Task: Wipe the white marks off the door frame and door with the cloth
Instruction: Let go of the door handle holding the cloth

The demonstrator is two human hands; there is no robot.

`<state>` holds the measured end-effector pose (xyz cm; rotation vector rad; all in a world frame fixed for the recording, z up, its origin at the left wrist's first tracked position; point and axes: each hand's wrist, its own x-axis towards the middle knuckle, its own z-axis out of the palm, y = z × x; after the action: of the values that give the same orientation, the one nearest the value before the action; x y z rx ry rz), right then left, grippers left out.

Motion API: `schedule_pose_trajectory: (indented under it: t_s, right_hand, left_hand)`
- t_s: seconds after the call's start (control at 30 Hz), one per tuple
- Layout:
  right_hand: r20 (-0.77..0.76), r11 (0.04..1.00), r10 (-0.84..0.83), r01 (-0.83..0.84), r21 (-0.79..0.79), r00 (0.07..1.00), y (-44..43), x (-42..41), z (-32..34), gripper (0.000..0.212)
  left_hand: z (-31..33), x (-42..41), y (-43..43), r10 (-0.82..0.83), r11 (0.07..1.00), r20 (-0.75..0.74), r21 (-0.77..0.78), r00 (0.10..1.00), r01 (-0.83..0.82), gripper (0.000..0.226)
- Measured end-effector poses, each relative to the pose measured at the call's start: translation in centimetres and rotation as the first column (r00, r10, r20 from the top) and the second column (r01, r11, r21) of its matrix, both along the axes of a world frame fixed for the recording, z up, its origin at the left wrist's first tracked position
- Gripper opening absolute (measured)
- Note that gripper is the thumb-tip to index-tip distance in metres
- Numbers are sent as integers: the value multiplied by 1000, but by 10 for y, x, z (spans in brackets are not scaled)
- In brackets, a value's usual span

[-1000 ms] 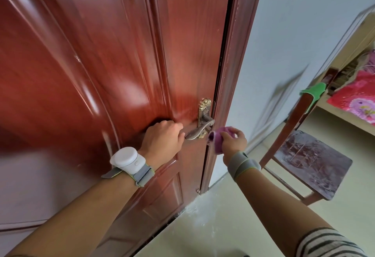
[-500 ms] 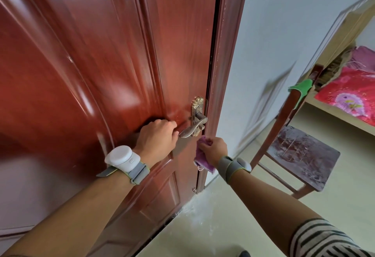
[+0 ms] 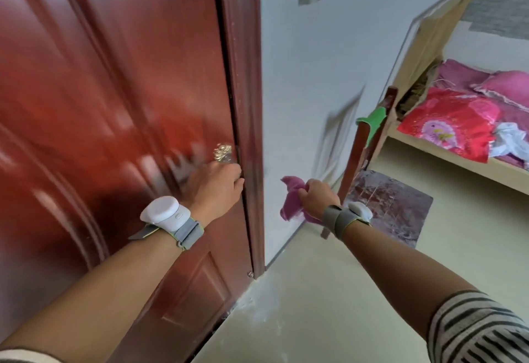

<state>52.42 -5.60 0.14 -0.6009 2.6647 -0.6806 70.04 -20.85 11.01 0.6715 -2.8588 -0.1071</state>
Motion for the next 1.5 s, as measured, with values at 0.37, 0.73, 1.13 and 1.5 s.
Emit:
schedule_pose_trajectory:
  t_s: [0.37, 0.73, 1.13, 1.5]
  right_hand:
    - [218, 975, -67, 110, -192, 974, 146, -136, 27, 14]
    - [227, 900, -231, 297, -320, 946, 238, -266, 48, 7]
    - [103, 949, -210, 228, -216, 972, 217, -420, 45, 9]
    - [39, 941, -292, 295, -163, 955, 166, -556, 45, 19]
  left_hand:
    - [-18, -156, 119, -91, 994, 42, 65, 995, 88, 31]
    - [-43, -283, 197, -133, 990, 111, 65, 985, 126, 29]
    - [-54, -450, 170, -133, 989, 147, 88, 980, 121, 32]
    - [-83, -567, 135, -91, 991, 297, 122, 950, 57, 28]
